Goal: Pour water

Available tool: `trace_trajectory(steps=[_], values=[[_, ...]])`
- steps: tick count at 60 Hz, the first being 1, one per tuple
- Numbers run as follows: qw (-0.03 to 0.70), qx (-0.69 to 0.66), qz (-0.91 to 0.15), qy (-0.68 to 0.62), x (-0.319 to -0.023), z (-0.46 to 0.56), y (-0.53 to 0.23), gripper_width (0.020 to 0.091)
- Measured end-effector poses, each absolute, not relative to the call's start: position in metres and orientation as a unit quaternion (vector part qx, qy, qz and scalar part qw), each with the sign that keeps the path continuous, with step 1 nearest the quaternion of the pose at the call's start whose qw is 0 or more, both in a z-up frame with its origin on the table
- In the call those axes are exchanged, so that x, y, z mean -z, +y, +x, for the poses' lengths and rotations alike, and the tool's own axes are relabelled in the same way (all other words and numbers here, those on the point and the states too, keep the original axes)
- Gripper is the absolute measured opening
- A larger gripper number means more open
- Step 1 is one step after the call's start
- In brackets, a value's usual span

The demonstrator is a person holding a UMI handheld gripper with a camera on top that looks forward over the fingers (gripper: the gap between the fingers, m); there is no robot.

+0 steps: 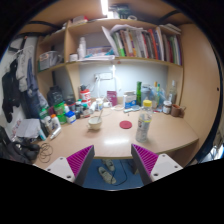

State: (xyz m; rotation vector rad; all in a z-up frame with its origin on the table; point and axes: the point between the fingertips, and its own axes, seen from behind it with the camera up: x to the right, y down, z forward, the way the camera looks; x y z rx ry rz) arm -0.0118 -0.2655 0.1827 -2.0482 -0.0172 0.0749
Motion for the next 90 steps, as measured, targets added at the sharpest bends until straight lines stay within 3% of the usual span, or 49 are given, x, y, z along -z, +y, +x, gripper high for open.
trace_trajectory(steps=[22, 38, 44, 45, 48, 51, 55, 64, 70, 73, 78, 90], values=[[0.530, 0.018, -0.848, 0.000, -0.113, 0.146, -0.102, 0.0822], [0.531, -0.032, -0.846, -0.032, -0.056, 0.151, -0.019, 0.0825], [0.544, -0.042, -0.838, -0.037, -0.048, 0.146, 0.004, 0.0826], [0.546, -0.043, -0.836, -0.038, -0.048, 0.145, 0.008, 0.0797], [0.556, -0.046, -0.829, -0.042, -0.047, 0.142, 0.020, 0.0822], [0.568, -0.044, -0.820, -0.050, -0.047, 0.140, 0.032, 0.0792], [0.585, -0.032, -0.808, -0.064, -0.048, 0.140, 0.045, 0.0604], [0.609, -0.009, -0.791, -0.056, -0.053, 0.142, 0.051, 0.0557], [0.578, -0.023, -0.815, -0.030, -0.045, 0.141, 0.050, 0.0523], [0.564, -0.021, -0.825, -0.031, -0.049, 0.142, 0.050, 0.0508], [0.569, 0.004, -0.820, -0.063, -0.083, 0.137, 0.056, 0.0496], [0.590, 0.167, -0.750, -0.249, -0.200, 0.094, 0.110, 0.0497]])
